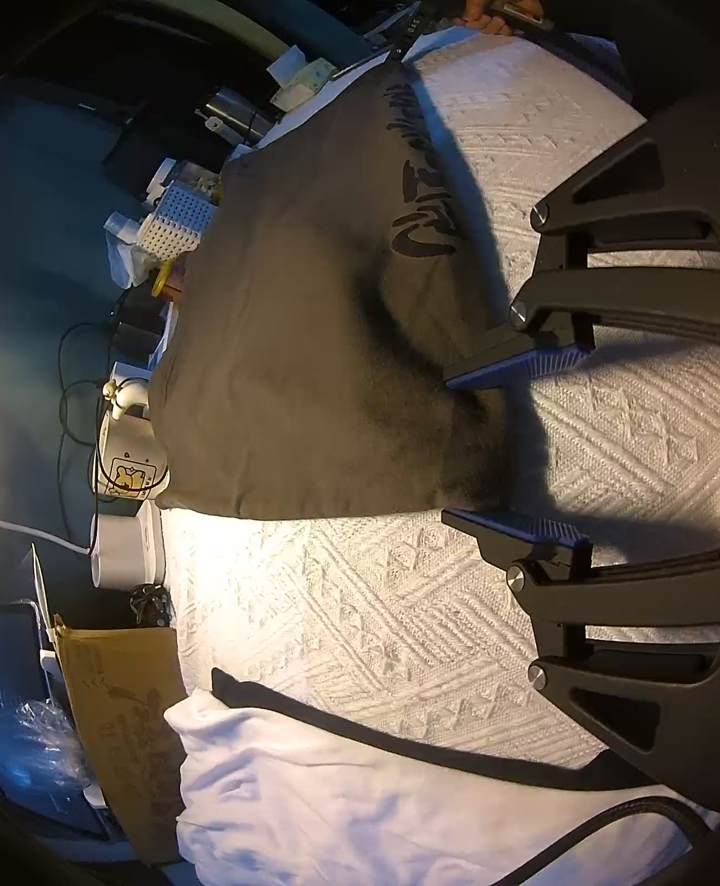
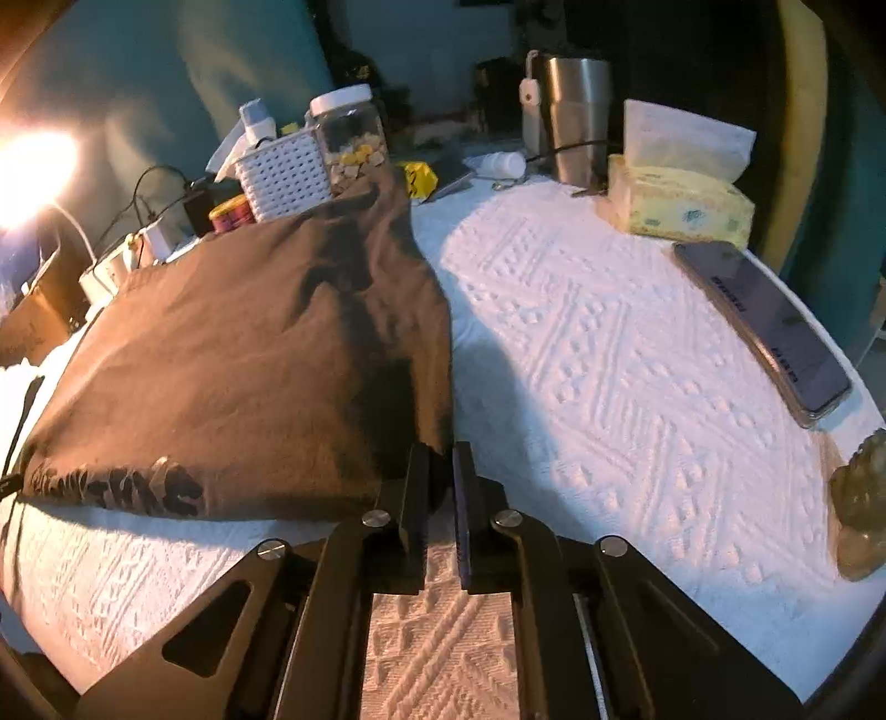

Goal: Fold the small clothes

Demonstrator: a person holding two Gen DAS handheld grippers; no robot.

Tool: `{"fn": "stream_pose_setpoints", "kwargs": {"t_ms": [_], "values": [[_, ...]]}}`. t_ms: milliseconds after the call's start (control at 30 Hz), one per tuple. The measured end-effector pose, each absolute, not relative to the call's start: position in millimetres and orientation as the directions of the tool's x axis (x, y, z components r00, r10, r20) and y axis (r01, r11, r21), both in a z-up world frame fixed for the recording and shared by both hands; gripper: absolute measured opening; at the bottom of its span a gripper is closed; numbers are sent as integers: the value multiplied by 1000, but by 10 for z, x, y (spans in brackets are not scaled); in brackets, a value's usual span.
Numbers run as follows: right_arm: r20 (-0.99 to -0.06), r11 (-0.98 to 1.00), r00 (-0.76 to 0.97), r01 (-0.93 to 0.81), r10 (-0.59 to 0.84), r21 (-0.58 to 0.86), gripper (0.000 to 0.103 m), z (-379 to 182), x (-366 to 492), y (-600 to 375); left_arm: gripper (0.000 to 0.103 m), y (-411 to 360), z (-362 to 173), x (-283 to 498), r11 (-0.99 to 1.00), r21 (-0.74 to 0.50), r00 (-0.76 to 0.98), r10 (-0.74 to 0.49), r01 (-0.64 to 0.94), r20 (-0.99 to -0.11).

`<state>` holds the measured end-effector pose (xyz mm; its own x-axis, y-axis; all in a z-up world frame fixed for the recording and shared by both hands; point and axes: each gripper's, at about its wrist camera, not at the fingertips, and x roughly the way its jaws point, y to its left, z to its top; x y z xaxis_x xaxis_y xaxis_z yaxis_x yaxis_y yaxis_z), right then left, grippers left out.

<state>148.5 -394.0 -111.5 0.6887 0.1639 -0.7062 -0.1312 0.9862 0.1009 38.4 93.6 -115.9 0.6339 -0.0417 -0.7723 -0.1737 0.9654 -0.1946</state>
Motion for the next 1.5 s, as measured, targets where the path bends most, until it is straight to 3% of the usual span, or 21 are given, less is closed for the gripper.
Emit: {"fn": "stream_pose_setpoints", "kwargs": {"t_ms": [33,67,133,400,533,1100,1500], "values": [[-698,987,697,-126,161,101,8,-1089,1471,-3964,19,935,-1156,382,966,-189,636,-36,-175,-771],[-692,987,704,-127,162,103,8,-1063,1459,-3985,10,939,-1162,387,968,-182,631,-31,-175,-775],[-676,987,720,-131,157,90,7,-992,1437,-3997,7,960,-1147,376,966,-187,635,-34,-176,-771],[-625,985,771,-173,119,-26,7,-691,1218,-3920,5,976,-756,169,970,-196,720,-34,-142,-693],[-616,985,781,-167,102,-49,7,-583,1083,-3969,5,970,-662,97,972,-202,718,-55,-120,-693],[-662,990,747,-128,59,-57,7,-906,452,-4093,5,820,-1004,-341,976,-195,638,-86,-102,-765],[-691,994,721,-103,55,-28,7,-1094,439,-4156,6,808,-1198,-379,975,-194,641,-81,-108,-763]]}}
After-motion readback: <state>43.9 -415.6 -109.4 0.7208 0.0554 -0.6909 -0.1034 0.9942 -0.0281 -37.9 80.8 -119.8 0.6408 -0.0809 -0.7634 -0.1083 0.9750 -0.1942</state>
